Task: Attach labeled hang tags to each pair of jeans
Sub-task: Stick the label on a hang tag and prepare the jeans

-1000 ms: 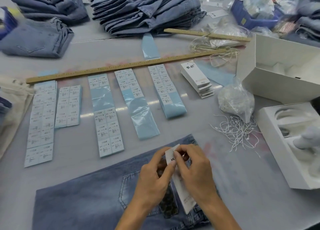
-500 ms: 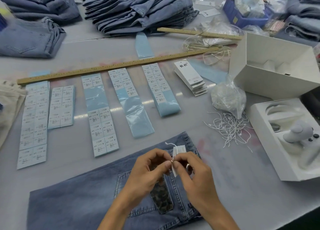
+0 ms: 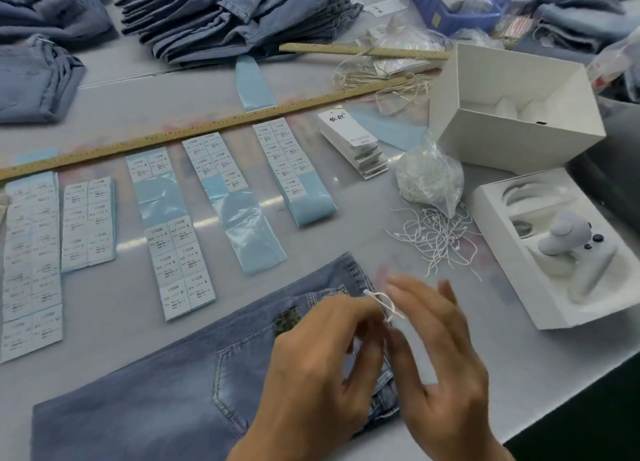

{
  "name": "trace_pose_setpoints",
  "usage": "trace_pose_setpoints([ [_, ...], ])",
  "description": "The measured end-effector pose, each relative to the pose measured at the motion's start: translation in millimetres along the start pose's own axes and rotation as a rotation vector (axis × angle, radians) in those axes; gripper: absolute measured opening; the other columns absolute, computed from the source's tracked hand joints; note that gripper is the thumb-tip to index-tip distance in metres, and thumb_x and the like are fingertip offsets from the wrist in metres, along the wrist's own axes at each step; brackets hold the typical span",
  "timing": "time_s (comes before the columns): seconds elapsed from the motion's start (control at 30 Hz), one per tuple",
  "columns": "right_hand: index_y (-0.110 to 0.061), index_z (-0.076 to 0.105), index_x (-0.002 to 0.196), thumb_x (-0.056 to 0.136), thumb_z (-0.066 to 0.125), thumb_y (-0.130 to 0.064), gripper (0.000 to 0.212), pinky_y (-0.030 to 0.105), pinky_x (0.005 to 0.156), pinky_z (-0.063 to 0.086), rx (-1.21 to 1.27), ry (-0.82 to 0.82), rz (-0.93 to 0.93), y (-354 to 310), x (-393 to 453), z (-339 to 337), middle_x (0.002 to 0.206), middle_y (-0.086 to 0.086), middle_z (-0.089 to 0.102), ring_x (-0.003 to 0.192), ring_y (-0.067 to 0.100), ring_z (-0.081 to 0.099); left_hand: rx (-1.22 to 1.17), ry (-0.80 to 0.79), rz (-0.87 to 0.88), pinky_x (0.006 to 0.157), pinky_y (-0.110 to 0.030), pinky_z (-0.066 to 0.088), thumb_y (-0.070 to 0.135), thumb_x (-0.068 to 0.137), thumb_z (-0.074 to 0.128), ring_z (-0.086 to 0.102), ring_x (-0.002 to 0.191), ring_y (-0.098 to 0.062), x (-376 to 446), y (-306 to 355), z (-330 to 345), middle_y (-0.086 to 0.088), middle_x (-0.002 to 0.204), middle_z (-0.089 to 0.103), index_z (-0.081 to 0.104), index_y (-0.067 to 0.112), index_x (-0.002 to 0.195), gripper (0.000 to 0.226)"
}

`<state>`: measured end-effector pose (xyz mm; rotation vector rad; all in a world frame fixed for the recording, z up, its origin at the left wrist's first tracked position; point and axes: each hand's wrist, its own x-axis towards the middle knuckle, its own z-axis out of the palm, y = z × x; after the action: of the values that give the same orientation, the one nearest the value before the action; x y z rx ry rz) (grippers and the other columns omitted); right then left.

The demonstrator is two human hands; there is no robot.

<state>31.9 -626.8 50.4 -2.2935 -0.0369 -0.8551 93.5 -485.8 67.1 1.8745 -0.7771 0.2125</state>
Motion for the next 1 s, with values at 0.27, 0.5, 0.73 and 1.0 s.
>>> trace_pose_setpoints([
  [0.27,-0.014,0.075,0.101,0.093,0.071,-0.018,0.011,0.017,0.07,0.055,0.066,-0.053,0.32,29,-29,23,0.091,-0.012,0.071,0.08,0.002,0.068,-0.154,-0.022,-0.409,0.065,-0.013,0.044,0.036,0.099,0.063,0.06,0.076,-0.007,-19,-55,30,0.017,0.093,0.064,0.059,0.043,0.112,0.016],
  [0.5,-0.02,0.074,0.096,0.096,0.066,-0.026,0.01,0.028,0.066,0.046,-0.229,-0.397,0.547,70,-42,85,0.084,-0.006,0.067,0.075,0.013,0.06,0.485,-0.554,-0.432,0.089,-0.032,0.043,0.032,0.104,0.053,0.046,0.113,-0.021,-6,-141,72,0.0,0.117,0.055,0.062,0.016,0.119,0.024],
  [0.73,-0.022,0.075,0.095,0.096,0.064,-0.03,0.014,0.036,0.062,0.045,-0.226,-0.271,0.702,77,-41,119,0.084,-0.003,0.066,0.074,0.02,0.062,0.276,-0.486,-0.46,0.082,-0.035,0.047,0.027,0.1,0.058,0.053,0.096,-0.014,0,-148,59,0.006,0.094,0.064,0.068,0.021,0.094,0.013],
  [1.0,-0.018,0.076,0.09,0.09,0.074,-0.019,0.002,0.037,0.051,0.047,-0.256,-0.105,0.682,57,-45,131,0.08,-0.004,0.061,0.063,0.02,0.06,-0.252,-0.296,-0.841,0.059,-0.018,0.052,0.006,0.099,0.062,0.064,0.052,-0.009,0,-155,42,0.001,0.061,0.07,0.076,0.023,0.08,0.028],
])
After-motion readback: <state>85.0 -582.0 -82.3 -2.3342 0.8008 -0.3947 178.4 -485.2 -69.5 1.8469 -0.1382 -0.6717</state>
